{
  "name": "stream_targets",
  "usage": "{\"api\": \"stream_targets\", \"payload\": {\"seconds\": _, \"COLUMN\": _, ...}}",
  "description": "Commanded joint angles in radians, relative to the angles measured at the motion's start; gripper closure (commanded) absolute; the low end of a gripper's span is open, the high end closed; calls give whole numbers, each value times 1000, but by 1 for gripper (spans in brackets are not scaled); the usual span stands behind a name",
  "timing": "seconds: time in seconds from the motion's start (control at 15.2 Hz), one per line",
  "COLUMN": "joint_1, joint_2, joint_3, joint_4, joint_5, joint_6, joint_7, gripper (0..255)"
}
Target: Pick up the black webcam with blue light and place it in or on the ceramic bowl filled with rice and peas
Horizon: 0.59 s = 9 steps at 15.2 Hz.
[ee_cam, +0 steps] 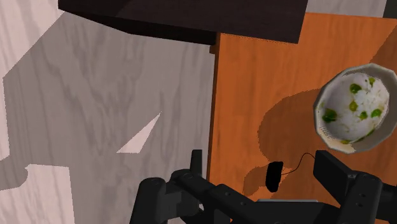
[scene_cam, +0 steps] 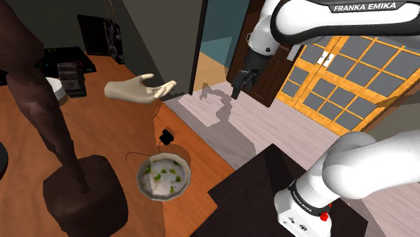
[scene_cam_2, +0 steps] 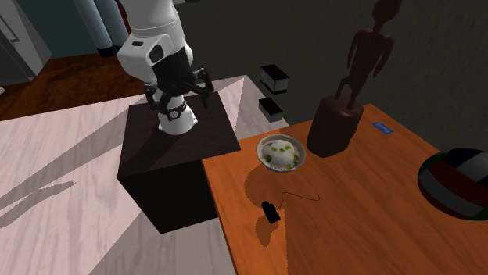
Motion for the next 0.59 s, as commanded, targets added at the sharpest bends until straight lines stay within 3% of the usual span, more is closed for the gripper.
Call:
{"api": "stream_targets", "payload": {"seconds": 0.0, "joint_1": 9, "joint_2": 59, "joint_3": 23, "joint_4": -2, "joint_5": 5, "joint_6": 61, "joint_7": 16, "gripper": 0}}
{"api": "stream_targets", "payload": {"seconds": 0.53, "joint_1": 37, "joint_2": 335, "joint_3": 114, "joint_4": 49, "joint_5": -8, "joint_6": 281, "joint_7": 100, "gripper": 0}}
